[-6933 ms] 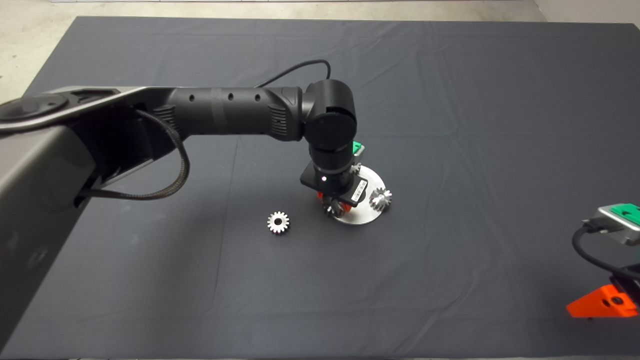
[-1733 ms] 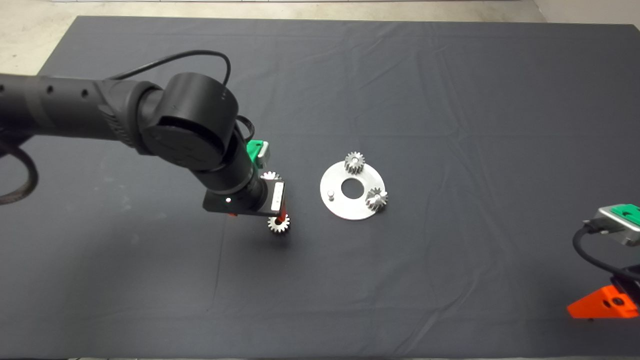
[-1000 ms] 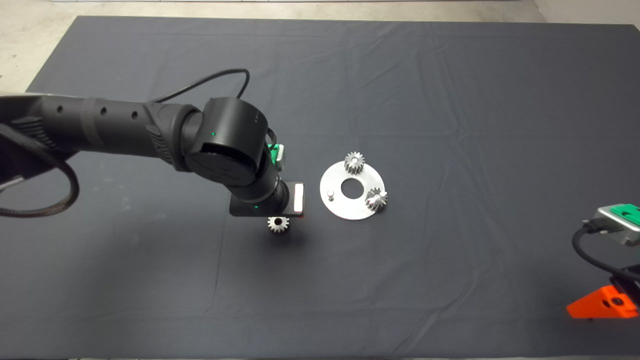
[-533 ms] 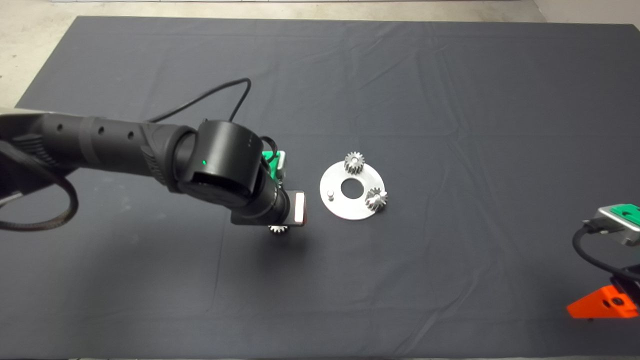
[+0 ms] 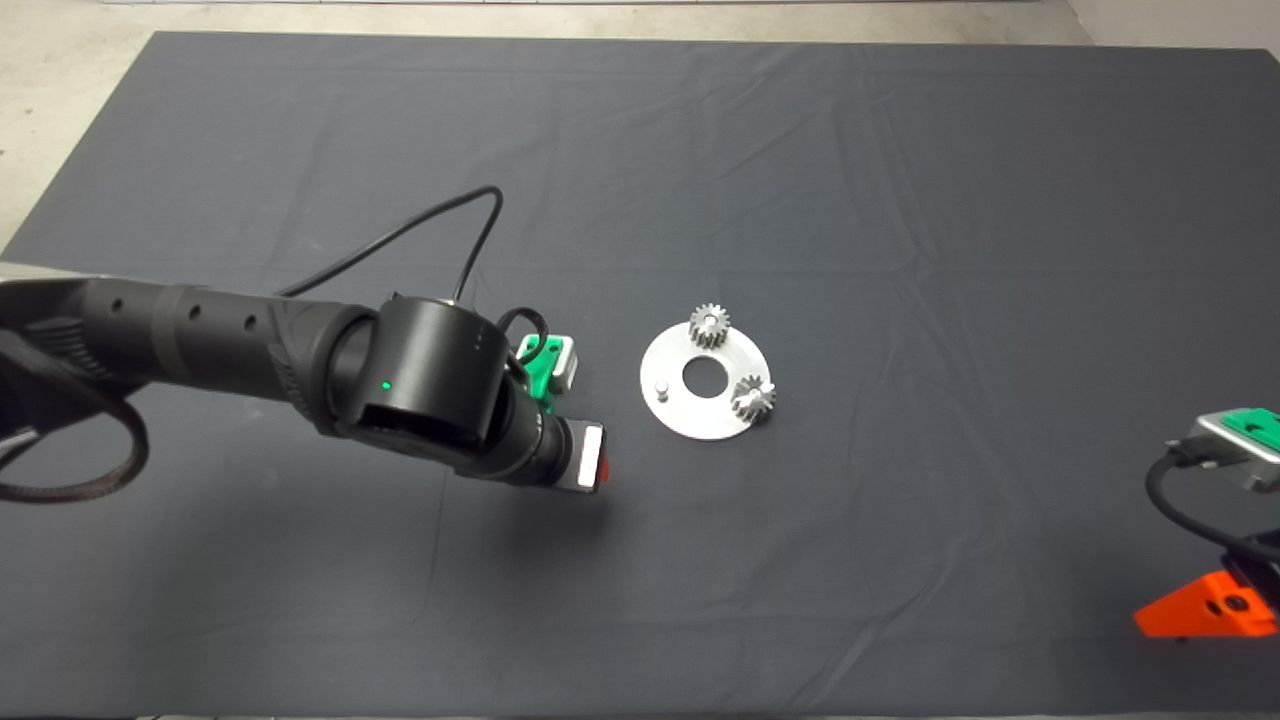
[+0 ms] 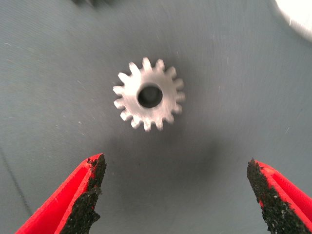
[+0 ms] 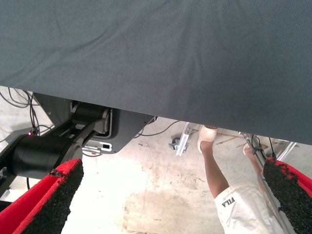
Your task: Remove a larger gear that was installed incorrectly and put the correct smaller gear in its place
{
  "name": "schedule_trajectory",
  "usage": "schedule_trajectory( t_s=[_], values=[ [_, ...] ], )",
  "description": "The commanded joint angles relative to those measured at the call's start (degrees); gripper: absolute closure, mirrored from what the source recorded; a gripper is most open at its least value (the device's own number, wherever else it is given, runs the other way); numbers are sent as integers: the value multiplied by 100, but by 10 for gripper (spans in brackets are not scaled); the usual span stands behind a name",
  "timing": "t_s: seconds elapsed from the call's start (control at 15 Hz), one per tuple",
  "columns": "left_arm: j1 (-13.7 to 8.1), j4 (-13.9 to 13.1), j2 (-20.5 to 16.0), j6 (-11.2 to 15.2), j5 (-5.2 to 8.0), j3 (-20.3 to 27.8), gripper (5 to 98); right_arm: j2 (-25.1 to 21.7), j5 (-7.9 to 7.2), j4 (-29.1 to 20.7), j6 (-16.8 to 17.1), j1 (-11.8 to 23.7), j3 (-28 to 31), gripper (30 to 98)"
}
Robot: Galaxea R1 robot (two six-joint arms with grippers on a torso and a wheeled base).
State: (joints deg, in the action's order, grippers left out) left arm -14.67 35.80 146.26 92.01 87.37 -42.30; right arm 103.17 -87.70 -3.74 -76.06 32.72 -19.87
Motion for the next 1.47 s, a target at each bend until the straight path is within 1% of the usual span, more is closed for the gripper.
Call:
schedule_trajectory(
  t_s=[0.0, 0.07, 0.13, 0.4, 0.6, 0.67, 0.73, 1.2, 1.33, 1.4],
  values=[
    [8, 186, -49, -669, 201, 22, 302, -11, -10, -188, 29, 77, 29, 308],
    [82, 237, -57, -902, 198, -17, 302, -11, -10, -188, 29, 77, 29, 308],
    [122, 313, -68, -986, 193, -86, 302, -2, -10, -188, 29, 77, 29, 308],
    [245, 506, -145, -1026, 184, -277, 302, 7, -10, -179, 29, 77, 29, 308],
    [289, 638, -163, -1071, 175, -426, 302, 7, -10, -188, 29, 77, 29, 308],
    [289, 647, -163, -1150, 175, -497, 302, 15, -10, -179, 29, 77, 29, 308],
    [289, 647, -180, -1168, 166, -558, 302, 23, -10, -179, 29, 77, 29, 308],
    [289, 647, -180, -1186, 122, -803, 302, 24, -10, -179, 29, 77, 29, 308],
    [289, 647, -136, -1179, 114, -804, 302, 24, -10, -179, 29, 77, 29, 308],
    [289, 647, -110, -1177, 70, -804, 302, 24, -10, -179, 29, 77, 29, 308]
  ],
)
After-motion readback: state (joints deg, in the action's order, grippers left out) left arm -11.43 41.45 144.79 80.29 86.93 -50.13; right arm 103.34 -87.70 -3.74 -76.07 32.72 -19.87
